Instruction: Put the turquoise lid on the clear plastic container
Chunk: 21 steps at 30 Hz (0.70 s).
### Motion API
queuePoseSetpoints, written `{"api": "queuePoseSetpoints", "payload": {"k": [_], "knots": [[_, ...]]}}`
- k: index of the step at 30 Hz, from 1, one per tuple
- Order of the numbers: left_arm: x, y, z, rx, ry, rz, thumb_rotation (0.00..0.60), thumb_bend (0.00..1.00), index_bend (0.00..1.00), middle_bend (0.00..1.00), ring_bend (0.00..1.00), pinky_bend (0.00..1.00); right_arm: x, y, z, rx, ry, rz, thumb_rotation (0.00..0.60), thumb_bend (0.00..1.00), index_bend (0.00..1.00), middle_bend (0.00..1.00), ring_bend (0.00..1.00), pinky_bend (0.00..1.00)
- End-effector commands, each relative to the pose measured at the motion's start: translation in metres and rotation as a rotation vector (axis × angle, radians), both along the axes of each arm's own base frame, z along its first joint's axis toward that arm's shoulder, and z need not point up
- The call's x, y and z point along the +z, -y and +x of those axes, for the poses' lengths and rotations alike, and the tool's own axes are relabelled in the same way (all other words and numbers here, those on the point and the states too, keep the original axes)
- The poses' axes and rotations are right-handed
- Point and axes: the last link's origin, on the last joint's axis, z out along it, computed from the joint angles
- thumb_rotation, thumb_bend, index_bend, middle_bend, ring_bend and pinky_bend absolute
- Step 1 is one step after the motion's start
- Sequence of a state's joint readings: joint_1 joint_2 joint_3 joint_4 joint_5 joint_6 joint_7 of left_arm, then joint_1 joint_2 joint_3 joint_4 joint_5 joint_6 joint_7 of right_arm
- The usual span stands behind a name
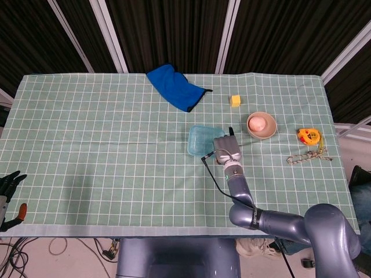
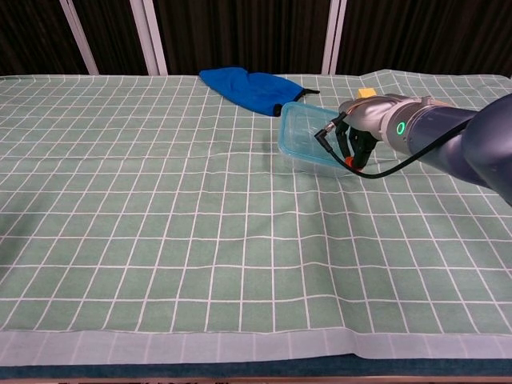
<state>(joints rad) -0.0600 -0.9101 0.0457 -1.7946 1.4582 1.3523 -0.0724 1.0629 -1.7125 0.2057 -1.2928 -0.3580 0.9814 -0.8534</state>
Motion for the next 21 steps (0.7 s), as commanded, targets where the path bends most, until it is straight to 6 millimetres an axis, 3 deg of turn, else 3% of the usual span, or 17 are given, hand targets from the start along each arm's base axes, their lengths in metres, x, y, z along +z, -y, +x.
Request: {"api": "queuePoseSetpoints", "payload": {"k": [1, 13, 17, 20, 21], "knots": [[0.0, 0.0, 0.0, 0.0, -0.001, 0.0, 0.6, 0.52, 0.1, 0.0, 0.0, 0.0, -0.002, 0.0, 0.002, 0.009, 0.007, -0.002, 0.6, 0.53, 0.72, 0.61, 0.37, 0.0], [0.0, 0.0, 0.0, 0.001, 0.0, 0.001, 0.6, 0.52, 0.1, 0.0, 0.0, 0.0, -0.009, 0.003, 0.014, 0.029, 0.024, -0.015, 0.6, 0.53, 0.72, 0.61, 0.37, 0.0], [0.0, 0.0, 0.0, 0.001, -0.002, 0.0, 0.6, 0.52, 0.1, 0.0, 0.0, 0.0, -0.001, 0.006, 0.021, 0.046, 0.041, -0.046, 0.6, 0.53, 0.72, 0.61, 0.37, 0.0], [0.0, 0.0, 0.0, -0.001, -0.004, 0.0, 0.6, 0.52, 0.1, 0.0, 0.0, 0.0, 0.01, 0.009, 0.028, 0.065, 0.051, -0.084, 0.6, 0.53, 0.6, 0.52, 0.35, 0.0], [0.0, 0.0, 0.0, -0.003, -0.004, 0.0, 0.6, 0.52, 0.1, 0.0, 0.0, 0.0, 0.015, 0.01, 0.03, 0.069, 0.061, -0.1, 0.6, 0.53, 0.52, 0.46, 0.32, 0.0]]}}
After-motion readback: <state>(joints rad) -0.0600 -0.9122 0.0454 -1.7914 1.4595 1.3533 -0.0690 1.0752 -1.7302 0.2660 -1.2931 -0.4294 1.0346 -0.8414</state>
